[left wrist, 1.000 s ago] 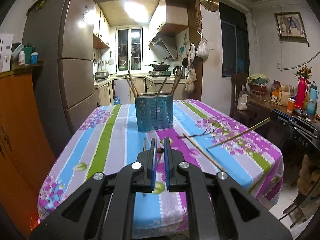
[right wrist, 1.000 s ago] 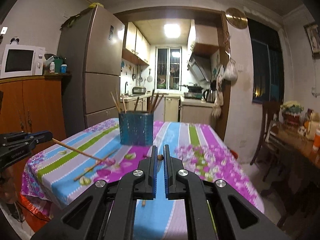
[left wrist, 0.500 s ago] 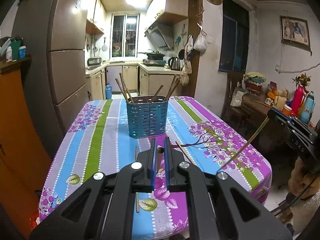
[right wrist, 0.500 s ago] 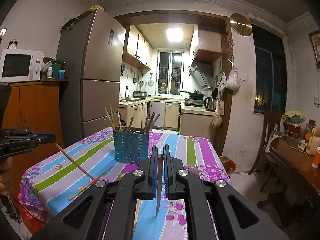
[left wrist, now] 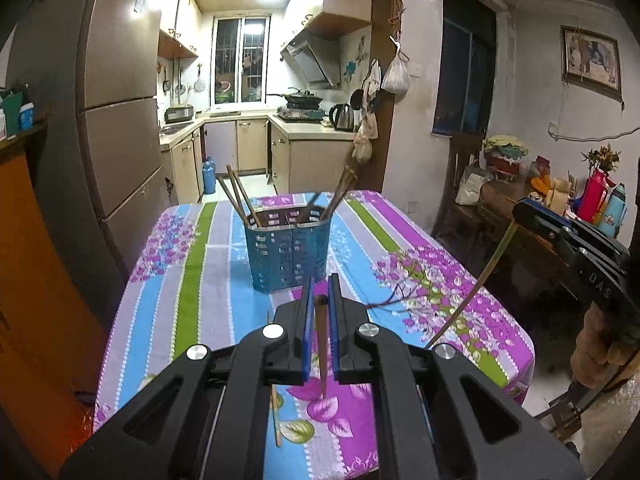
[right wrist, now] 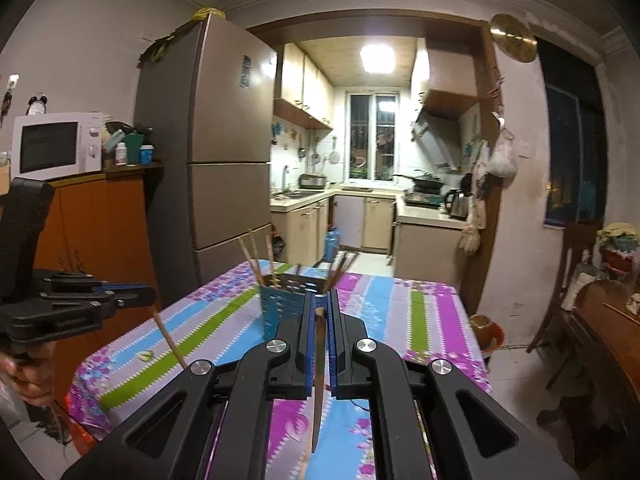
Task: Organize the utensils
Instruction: 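Lift and carry the chopsticks toward the blue holder with both tools, then lower the chopsticks into the blue holder and open both tools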
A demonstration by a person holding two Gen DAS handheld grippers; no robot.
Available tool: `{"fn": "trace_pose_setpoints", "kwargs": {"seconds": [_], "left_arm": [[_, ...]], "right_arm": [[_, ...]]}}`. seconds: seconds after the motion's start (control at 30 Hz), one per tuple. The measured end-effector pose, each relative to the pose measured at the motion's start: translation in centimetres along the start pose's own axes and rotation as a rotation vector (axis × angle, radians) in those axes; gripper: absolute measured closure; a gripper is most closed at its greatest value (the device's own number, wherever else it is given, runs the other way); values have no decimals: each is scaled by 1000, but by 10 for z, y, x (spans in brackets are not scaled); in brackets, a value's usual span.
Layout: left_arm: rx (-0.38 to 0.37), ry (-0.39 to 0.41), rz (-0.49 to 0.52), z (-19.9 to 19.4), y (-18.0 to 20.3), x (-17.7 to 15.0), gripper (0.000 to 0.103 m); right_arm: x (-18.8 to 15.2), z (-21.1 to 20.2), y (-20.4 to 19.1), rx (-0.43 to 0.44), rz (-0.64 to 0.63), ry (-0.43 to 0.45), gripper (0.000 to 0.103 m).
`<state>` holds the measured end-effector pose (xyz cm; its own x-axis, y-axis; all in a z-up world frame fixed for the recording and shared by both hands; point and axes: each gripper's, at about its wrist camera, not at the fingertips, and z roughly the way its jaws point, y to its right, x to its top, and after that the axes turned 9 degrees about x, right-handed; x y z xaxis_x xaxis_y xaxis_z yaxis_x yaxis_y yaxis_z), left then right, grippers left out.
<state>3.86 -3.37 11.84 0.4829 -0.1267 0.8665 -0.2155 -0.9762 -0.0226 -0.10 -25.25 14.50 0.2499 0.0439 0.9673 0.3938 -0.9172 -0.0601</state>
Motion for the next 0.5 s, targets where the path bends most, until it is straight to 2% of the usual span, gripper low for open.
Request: {"fn": "trace_pose_setpoints", "kwargs": {"seconds": [0.27,0.5], "left_arm": [[-1,49,-8,11,-8,38,98],[42,150,-18,27,-15,103,98]], "right_arm": [[36,44,-1,69,33,-49,96],[94,80,11,56,47,1,96]]}}
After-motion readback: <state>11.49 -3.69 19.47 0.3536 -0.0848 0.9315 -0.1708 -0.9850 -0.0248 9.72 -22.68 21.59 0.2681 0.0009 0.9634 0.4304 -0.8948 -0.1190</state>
